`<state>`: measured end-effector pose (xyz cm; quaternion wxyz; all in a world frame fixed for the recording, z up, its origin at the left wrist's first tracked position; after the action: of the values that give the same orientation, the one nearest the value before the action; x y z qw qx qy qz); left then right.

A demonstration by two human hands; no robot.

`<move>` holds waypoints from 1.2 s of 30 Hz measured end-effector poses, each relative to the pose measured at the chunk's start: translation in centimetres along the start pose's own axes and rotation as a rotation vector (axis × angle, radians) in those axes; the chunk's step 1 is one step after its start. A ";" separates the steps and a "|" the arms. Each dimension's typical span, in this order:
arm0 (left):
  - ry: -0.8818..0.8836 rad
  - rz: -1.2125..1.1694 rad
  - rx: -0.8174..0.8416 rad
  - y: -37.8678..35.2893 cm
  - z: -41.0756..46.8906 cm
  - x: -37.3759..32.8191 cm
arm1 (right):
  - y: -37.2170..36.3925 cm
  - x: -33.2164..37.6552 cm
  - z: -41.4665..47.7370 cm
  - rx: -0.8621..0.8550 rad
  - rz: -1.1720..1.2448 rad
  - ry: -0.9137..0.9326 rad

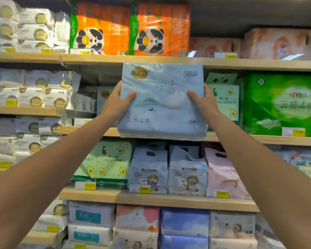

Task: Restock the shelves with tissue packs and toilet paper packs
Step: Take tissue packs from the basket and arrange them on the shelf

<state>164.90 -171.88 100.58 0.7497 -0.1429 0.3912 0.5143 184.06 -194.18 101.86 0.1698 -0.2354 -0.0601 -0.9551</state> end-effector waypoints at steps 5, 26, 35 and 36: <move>0.025 0.103 -0.065 -1.4 3.7 0.1 | -0.9 -2.5 3.5 0.081 0.031 -0.087; -0.005 0.094 0.049 -6.9 16.3 2.6 | -1.2 -8.6 11.5 0.028 -0.253 0.096; -0.028 0.147 0.007 -8.4 17.6 4.1 | -1.8 -11.2 13.1 -0.052 -0.217 0.112; -0.031 0.161 0.007 -8.6 17.5 4.6 | -1.9 -11.6 12.9 -0.064 -0.227 0.112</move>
<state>180.98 -161.76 107.07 0.7124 -0.1004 0.3914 0.5737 198.60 -186.42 107.73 0.0563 -0.1785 -0.0463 -0.9812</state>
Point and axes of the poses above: each hand's wrist, its own z-axis towards the middle knuckle, its own y-axis out of the back of the hand, x = y × z, the point moved 6 cm from there along z, towards the middle knuckle, and after that the axes turned 12 degrees about y, right-handed, at the moved point
